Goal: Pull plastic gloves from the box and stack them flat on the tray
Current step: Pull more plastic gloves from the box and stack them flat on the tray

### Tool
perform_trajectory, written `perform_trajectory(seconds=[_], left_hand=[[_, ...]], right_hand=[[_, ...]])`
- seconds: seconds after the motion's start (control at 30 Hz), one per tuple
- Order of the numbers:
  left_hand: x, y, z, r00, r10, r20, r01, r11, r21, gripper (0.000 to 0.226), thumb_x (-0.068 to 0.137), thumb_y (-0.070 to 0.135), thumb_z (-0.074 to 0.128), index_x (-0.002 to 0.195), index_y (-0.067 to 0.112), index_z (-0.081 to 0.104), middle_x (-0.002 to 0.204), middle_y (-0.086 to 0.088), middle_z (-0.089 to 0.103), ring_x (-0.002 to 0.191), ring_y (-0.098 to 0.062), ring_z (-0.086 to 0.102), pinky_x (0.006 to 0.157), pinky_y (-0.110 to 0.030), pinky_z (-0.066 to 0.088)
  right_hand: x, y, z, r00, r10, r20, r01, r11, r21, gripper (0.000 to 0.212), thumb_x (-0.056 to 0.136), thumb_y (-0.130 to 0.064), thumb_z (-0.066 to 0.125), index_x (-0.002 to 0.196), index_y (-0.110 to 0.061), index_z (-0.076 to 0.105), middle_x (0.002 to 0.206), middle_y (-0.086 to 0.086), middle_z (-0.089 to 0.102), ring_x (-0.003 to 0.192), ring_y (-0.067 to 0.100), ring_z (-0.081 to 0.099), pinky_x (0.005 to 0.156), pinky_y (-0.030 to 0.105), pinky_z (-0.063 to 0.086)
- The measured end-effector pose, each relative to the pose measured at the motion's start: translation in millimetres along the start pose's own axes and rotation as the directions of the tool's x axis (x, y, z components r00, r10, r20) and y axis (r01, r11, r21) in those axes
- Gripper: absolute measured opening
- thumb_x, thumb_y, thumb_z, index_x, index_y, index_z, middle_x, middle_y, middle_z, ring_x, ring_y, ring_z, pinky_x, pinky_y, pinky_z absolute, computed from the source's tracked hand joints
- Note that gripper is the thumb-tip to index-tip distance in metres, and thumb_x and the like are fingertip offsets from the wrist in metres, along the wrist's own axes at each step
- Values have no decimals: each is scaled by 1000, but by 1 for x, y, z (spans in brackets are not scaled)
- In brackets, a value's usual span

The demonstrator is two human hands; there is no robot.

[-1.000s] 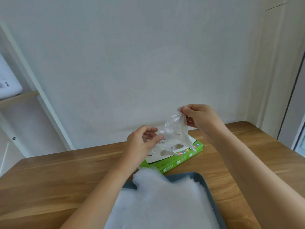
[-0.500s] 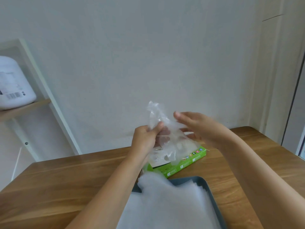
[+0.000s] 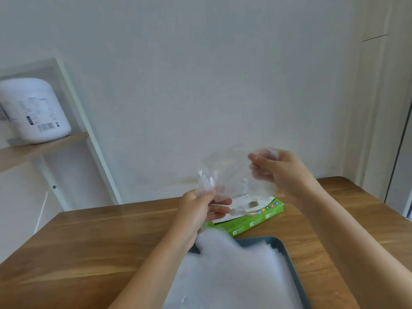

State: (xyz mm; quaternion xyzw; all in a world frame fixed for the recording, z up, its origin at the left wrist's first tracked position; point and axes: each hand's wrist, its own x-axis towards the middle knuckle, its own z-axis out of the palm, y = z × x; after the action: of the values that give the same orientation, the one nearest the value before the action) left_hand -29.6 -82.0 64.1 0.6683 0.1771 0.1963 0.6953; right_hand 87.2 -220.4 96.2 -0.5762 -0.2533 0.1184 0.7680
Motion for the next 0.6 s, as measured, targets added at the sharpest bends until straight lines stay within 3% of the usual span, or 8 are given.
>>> perform_trajectory(seconds=[0.1, 0.17, 0.27, 0.33, 0.47, 0.6], left_hand=[[-22, -11, -17, 1000, 12, 13, -13, 990, 138, 17, 98, 1, 48, 96, 10, 62, 72, -1, 71, 58, -10, 67, 56, -19, 53], [-47, -26, -30, 994, 90, 68, -107, 950, 295, 22, 94, -1, 53, 91, 16, 65, 72, 4, 71, 65, -9, 68, 61, -17, 50], [-81, -55, -42, 971, 156, 181, -234, 780, 581, 23, 89, 7, 65, 83, 29, 69, 71, 15, 69, 73, 0, 66, 69, -8, 45], [-89, -73, -48, 947, 146, 286, -311, 645, 698, 15, 90, 16, 66, 93, 30, 72, 81, 20, 67, 82, 5, 62, 76, -7, 43], [-80, -89, -55, 865, 112, 490, -478, 483, 734, 25, 90, 27, 66, 114, 26, 68, 113, 16, 66, 106, 6, 54, 92, -9, 37], [-74, -76, -60, 829, 19, 559, -516, 410, 752, 53, 89, 43, 65, 137, 27, 51, 140, 17, 47, 123, 10, 37, 108, -6, 20]], right_hand=[[-19, -17, 4, 993, -116, 21, 118, 967, -226, 16, 94, 0, 52, 98, -2, 68, 61, 5, 48, 45, 5, 44, 49, 12, 42], [-35, -25, 9, 986, -141, 88, 164, 910, -381, 18, 95, -4, 52, 98, -5, 70, 60, 4, 46, 43, 4, 40, 46, 10, 36], [-60, -35, 22, 975, -134, 177, 203, 860, -467, 16, 93, -8, 56, 94, -2, 71, 61, 7, 46, 41, 0, 39, 42, 9, 33], [-69, -40, 29, 973, -116, 201, 203, 845, -494, 16, 93, -6, 56, 94, 1, 71, 61, 7, 45, 40, -1, 39, 41, 9, 32], [-76, -43, 34, 978, -63, 200, 162, 832, -530, 17, 94, -4, 55, 93, -3, 72, 55, 0, 46, 39, -1, 39, 41, 9, 33], [-82, -41, 35, 981, 6, 194, 113, 793, -599, 18, 93, -8, 58, 88, -10, 74, 48, -9, 49, 39, 4, 42, 43, 11, 36]])
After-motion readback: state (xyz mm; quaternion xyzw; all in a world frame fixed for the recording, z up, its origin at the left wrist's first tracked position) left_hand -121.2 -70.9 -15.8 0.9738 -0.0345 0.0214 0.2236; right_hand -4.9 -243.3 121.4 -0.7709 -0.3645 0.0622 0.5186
